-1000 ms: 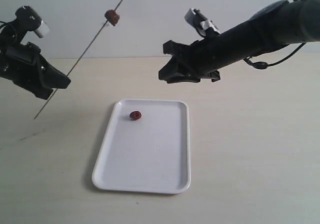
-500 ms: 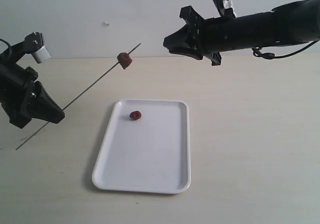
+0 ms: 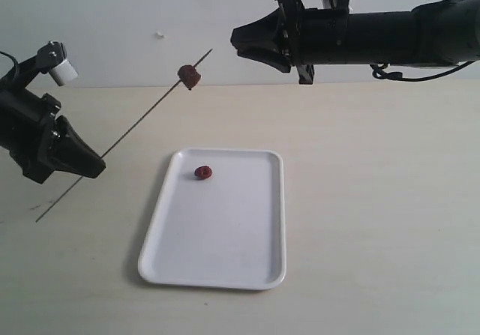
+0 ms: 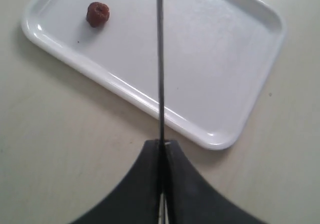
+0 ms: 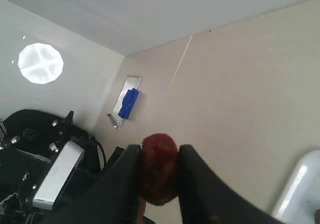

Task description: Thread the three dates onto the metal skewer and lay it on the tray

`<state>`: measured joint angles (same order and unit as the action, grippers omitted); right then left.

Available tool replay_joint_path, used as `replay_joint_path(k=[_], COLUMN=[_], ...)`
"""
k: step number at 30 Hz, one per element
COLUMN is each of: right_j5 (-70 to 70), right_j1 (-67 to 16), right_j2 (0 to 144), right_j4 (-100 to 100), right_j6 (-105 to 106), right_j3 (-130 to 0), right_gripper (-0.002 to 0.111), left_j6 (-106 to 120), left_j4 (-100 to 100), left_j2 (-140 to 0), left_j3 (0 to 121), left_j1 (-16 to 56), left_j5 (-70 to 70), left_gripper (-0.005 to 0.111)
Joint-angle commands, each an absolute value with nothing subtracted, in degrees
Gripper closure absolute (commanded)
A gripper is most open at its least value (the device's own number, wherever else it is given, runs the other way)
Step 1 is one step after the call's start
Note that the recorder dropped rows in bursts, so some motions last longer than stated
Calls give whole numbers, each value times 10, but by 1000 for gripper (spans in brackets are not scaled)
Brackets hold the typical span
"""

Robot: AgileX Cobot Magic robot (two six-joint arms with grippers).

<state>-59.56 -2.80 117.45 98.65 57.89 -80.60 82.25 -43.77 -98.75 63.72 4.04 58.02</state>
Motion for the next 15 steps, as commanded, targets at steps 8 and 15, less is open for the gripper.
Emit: replay_joint_path(k=[8,15], right_j5=[-637,-637], right_j1=[-27,-27], right_j2=[1166,1166], right_j4=[988,960], right_j6=[601,604], right_j3=[-804,-804], right_gripper=[83,83], left_j6=[812,814], left_j4=[-454,-465], left_j2=[-1026,-1034], left_j3=[656,661], left_j1=[80,80], left_j5=[551,549], left_gripper=[107,107])
